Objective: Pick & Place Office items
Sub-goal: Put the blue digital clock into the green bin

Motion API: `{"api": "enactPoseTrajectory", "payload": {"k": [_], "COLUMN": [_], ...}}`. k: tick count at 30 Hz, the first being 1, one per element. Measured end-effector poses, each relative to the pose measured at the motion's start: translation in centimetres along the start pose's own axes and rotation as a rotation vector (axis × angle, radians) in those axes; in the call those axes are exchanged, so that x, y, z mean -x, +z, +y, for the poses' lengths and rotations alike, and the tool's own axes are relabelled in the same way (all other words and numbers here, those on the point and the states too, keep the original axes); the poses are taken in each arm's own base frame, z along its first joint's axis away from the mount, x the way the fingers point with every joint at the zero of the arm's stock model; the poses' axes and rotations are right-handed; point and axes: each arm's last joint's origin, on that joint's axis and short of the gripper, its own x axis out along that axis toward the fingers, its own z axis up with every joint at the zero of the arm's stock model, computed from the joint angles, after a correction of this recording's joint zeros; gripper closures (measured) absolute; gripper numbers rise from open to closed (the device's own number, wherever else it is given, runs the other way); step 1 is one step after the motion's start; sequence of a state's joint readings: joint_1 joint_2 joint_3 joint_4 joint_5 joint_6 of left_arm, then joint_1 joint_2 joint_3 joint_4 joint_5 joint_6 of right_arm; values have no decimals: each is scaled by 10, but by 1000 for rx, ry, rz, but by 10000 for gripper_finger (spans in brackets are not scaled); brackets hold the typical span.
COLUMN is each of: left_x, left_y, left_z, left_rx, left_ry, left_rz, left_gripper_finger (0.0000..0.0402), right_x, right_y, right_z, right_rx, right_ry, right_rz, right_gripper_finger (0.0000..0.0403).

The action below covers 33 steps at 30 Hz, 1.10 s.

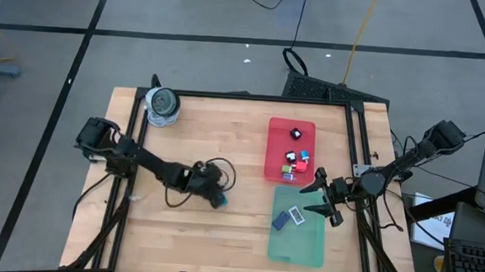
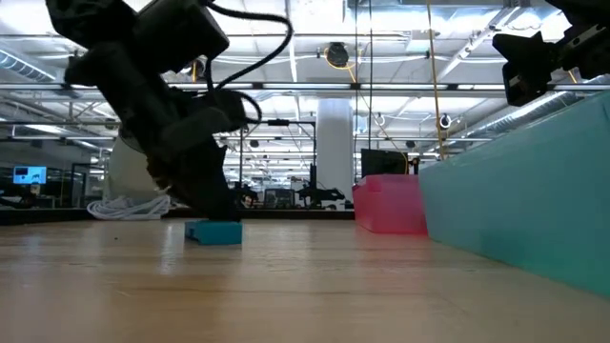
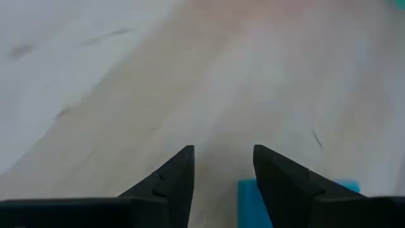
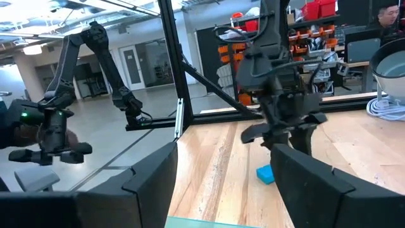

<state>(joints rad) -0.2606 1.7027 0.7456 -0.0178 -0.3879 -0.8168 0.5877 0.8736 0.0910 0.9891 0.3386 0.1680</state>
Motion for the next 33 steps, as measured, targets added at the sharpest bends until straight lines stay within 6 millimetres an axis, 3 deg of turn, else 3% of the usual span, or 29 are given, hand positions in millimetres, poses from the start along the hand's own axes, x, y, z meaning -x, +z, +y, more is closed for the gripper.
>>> {"api": "enactPoseTrajectory", "payload": {"k": [4,15,23,28,33], "left_x": [-2,-1,25,39,41], "left_y": [4,3,24,11,-16], "left_z": [0,-4,-17,-25,-21], "left_rx": [-275,-639,-591,-659,-719], "left_ry": [-147,-254,-403,-653,-598], "left_rz": [92,80,-83,70,282], "left_gripper_finger": [251,265,269,278,289], "right_x": [0,0,0,0,0], "right_y": [0,0,0,-2,-3], "right_z": [0,0,0,0,0], "right_rx": [0,-2,2,9,10], "right_ry": [0,0,0,-4,-5], "right_rz": [0,0,5,23,30], "right_gripper_finger": [161,161,161,161,161]}}
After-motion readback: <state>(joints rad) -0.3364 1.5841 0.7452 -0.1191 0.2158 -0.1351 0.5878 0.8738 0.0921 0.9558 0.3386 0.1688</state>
